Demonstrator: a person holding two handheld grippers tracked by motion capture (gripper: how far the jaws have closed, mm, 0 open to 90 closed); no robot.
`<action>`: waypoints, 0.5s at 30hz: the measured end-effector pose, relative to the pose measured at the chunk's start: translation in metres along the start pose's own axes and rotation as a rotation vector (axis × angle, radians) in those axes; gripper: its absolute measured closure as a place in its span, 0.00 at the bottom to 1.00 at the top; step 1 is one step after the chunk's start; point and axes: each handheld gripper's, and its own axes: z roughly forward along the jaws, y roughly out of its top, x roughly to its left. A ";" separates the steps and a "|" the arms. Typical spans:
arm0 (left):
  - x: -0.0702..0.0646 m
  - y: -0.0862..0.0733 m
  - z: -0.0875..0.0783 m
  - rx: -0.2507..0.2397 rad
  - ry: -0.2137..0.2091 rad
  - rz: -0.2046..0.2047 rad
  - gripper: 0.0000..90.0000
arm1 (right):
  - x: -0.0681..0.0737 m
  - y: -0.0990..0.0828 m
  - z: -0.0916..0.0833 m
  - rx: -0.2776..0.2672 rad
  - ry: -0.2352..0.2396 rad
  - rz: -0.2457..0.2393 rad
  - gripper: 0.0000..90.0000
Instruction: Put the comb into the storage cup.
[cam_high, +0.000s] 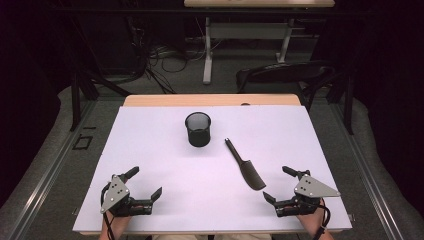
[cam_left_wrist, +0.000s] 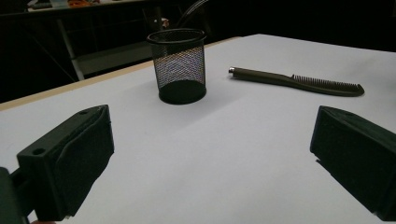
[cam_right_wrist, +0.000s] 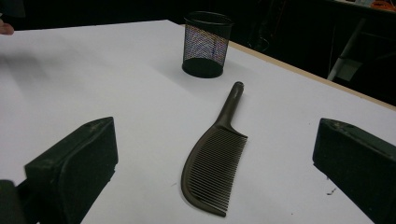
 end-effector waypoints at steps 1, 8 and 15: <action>0.000 0.000 0.000 0.000 0.001 -0.001 0.00 | 0.000 0.000 0.000 0.008 0.002 0.005 0.00; 0.000 0.000 0.002 0.006 -0.005 0.003 0.00 | 0.000 0.002 0.009 0.040 0.010 0.009 0.00; 0.000 0.000 0.002 0.007 0.005 -0.003 0.00 | -0.001 0.006 0.018 0.075 0.029 0.032 0.00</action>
